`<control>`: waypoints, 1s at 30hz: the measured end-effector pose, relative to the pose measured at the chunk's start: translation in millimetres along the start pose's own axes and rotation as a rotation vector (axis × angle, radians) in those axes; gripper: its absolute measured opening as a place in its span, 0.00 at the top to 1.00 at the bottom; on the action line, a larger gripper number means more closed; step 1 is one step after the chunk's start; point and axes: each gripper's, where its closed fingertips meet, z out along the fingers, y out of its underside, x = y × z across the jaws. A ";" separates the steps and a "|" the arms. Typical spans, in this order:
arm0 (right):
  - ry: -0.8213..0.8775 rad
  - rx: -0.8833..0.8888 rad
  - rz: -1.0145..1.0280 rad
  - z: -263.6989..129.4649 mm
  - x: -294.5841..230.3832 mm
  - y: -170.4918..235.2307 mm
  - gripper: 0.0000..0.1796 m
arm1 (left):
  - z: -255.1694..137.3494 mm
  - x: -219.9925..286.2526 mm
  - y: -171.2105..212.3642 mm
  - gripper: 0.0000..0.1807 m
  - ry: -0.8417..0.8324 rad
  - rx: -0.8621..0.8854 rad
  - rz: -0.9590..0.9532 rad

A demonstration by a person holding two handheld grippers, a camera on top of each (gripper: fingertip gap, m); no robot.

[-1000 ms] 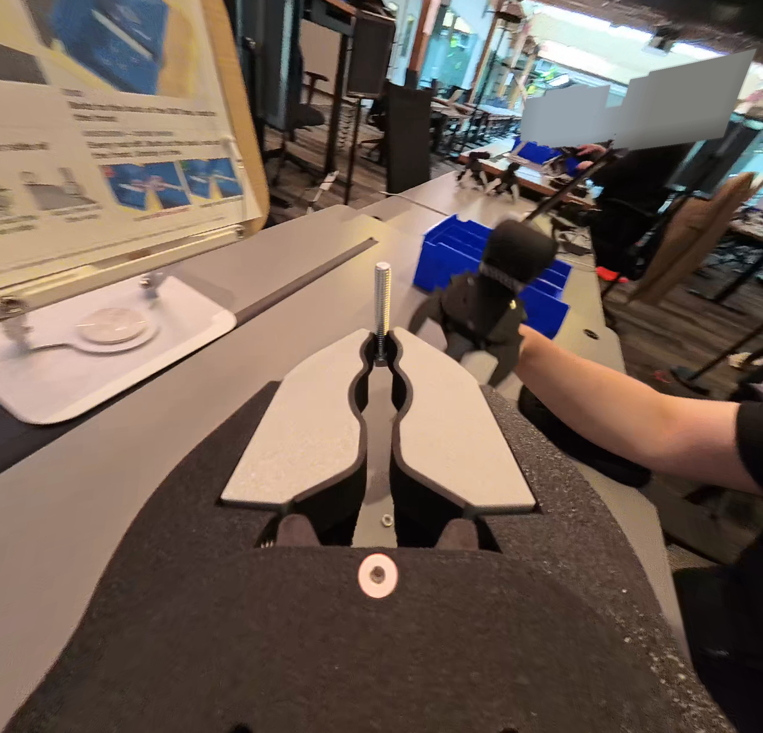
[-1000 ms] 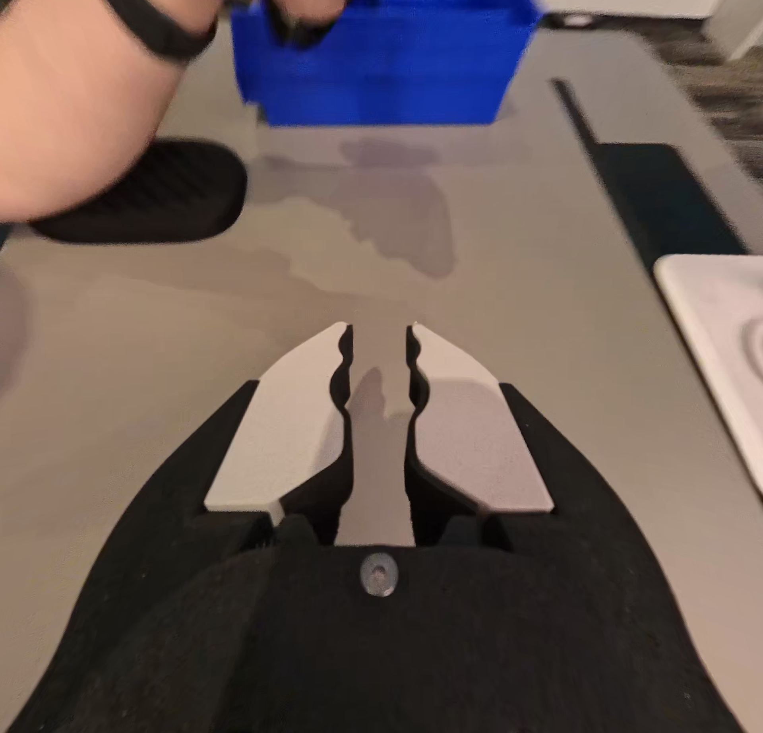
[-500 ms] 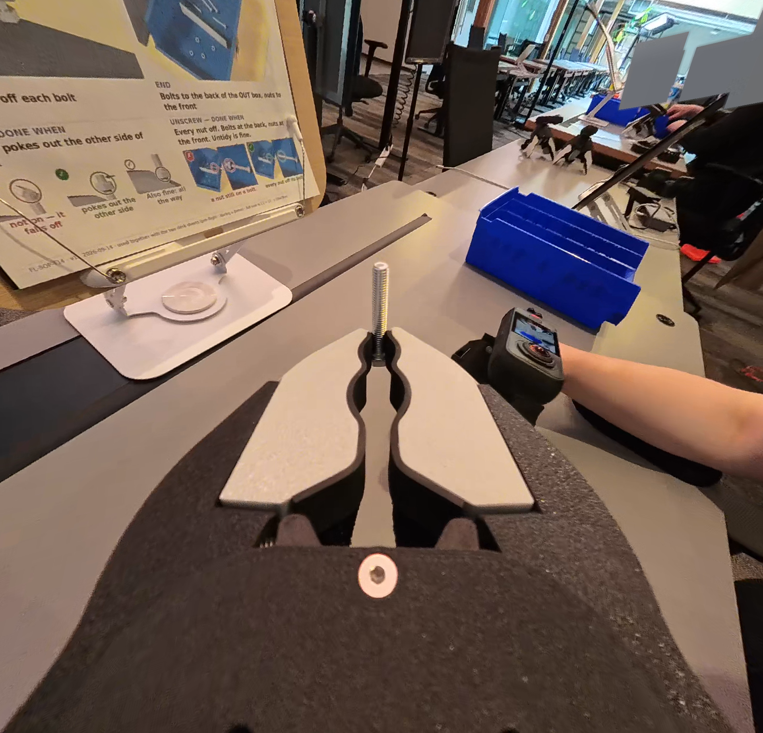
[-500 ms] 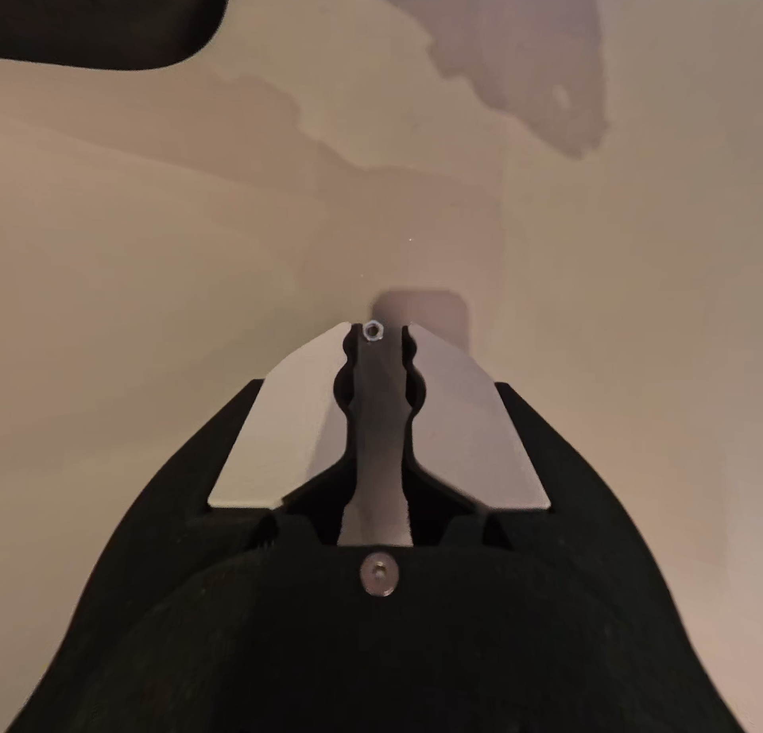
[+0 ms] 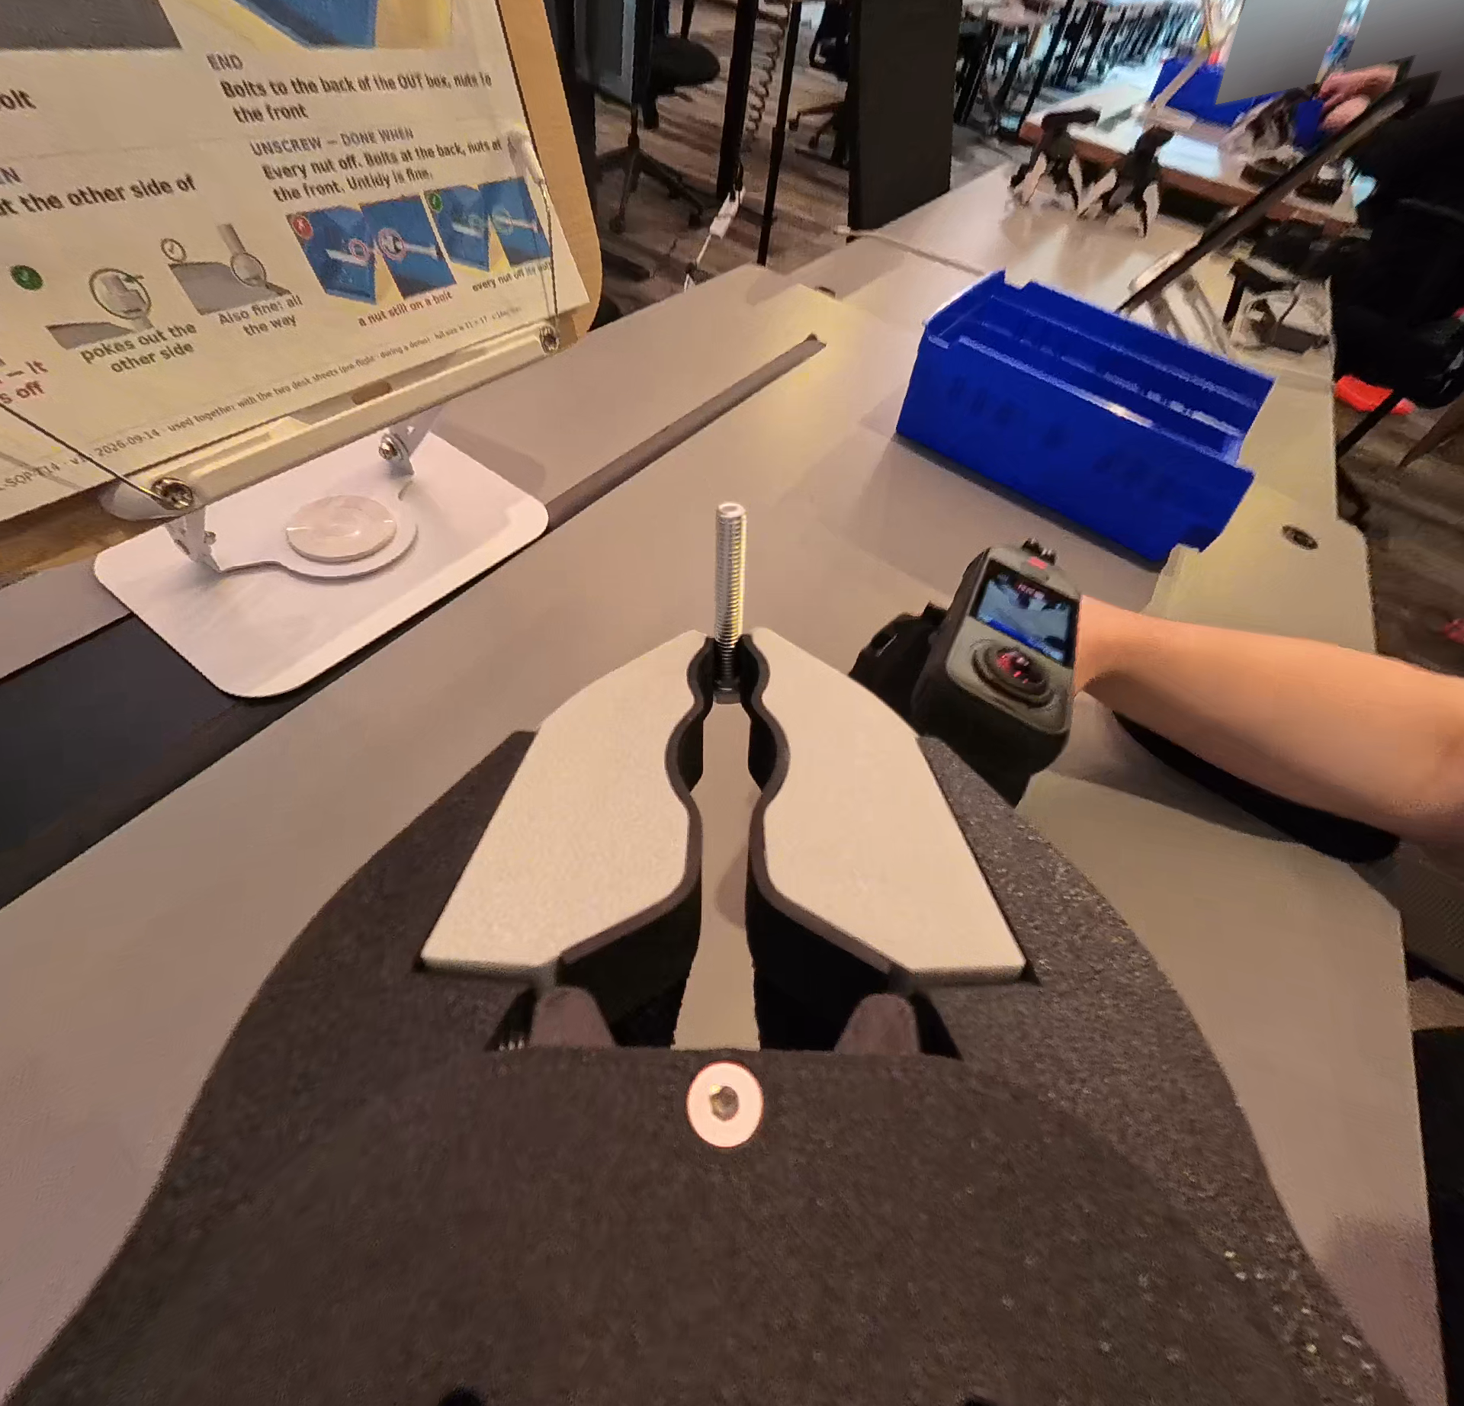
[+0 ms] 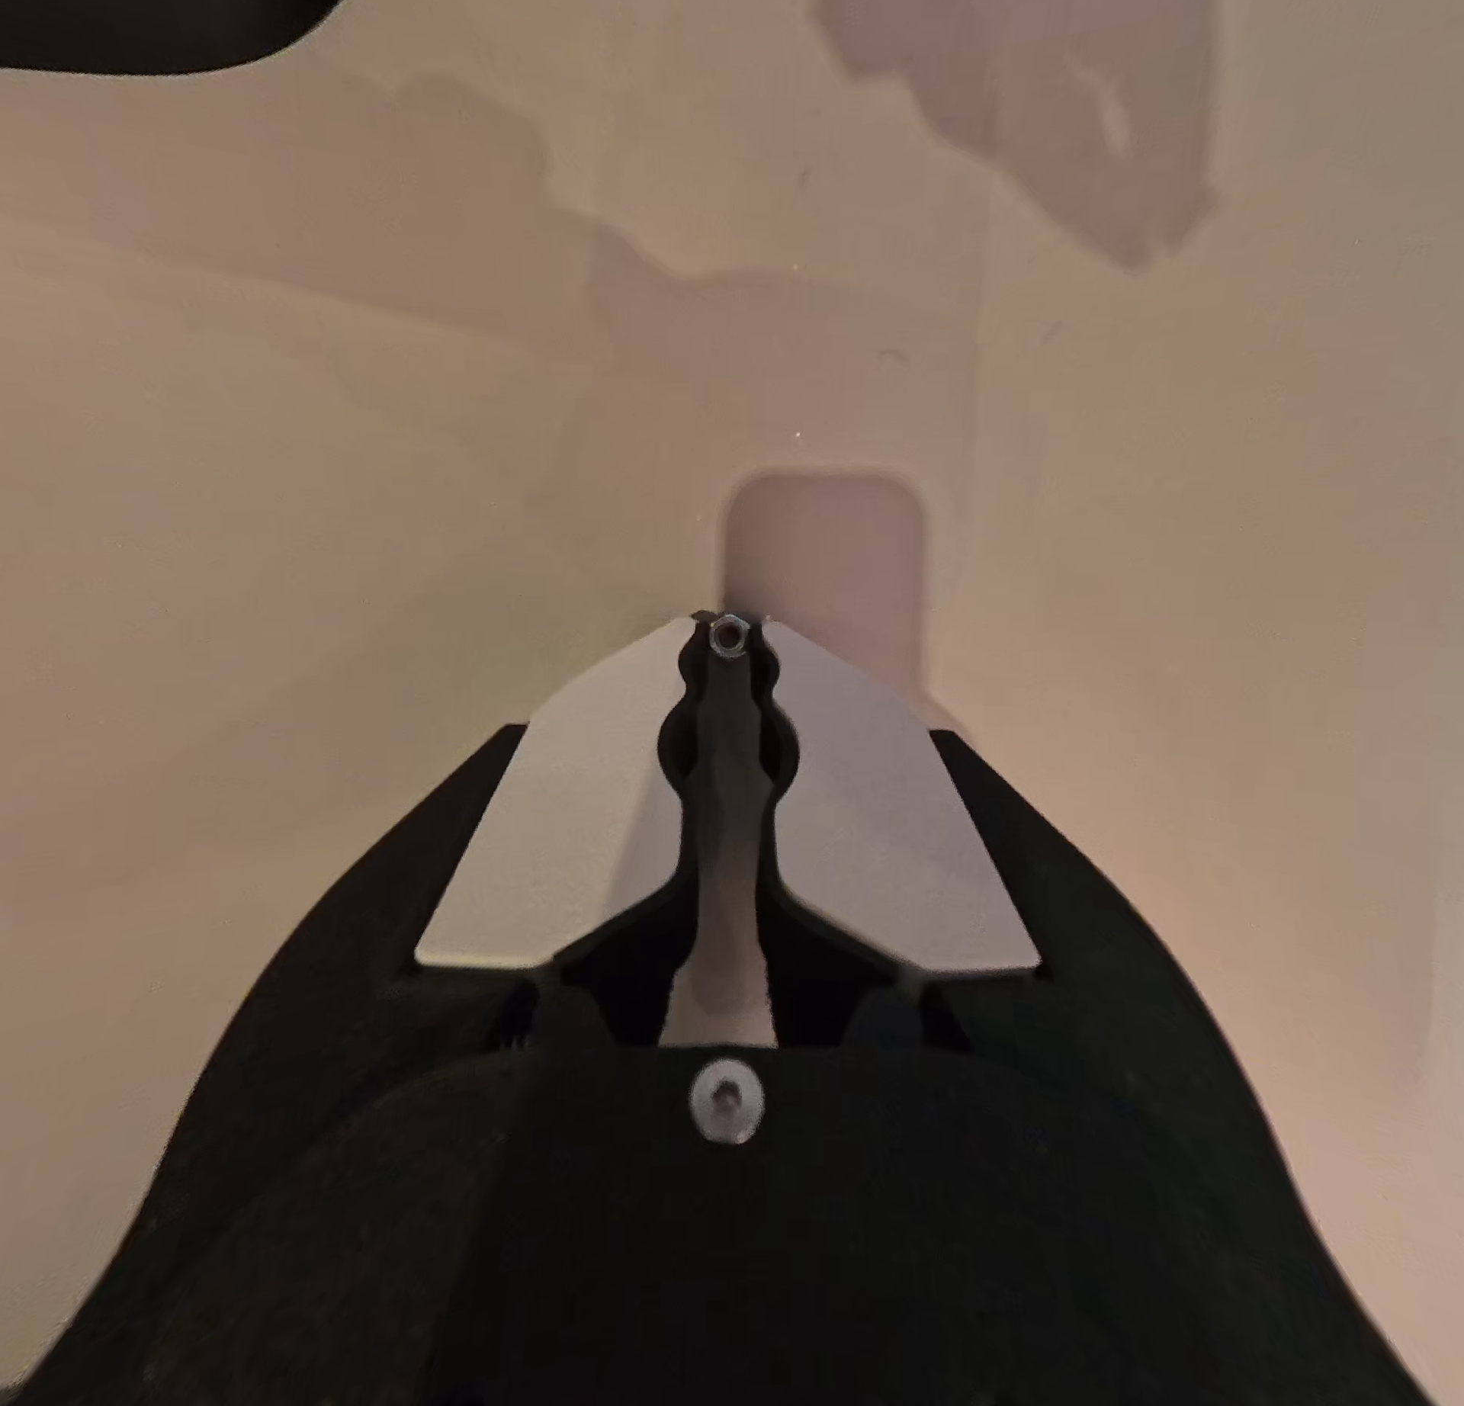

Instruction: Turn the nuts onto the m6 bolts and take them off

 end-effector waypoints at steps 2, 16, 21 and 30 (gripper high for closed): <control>0.018 -0.013 -0.032 -6.1 2.9 3.0 0.95 | 4.8 -2.0 10.1 0.97 -0.010 -0.053 0.040; 0.102 0.594 0.023 -162.2 20.6 -51.0 0.95 | 68.5 43.1 88.2 0.97 0.171 -0.377 0.474; 0.089 0.541 -0.031 -145.9 17.0 -46.2 0.95 | 74.0 53.7 93.5 0.97 0.189 -0.408 0.524; 0.155 0.443 -0.110 -135.8 17.1 -40.6 0.95 | 73.0 58.7 96.6 0.97 0.209 -0.425 0.541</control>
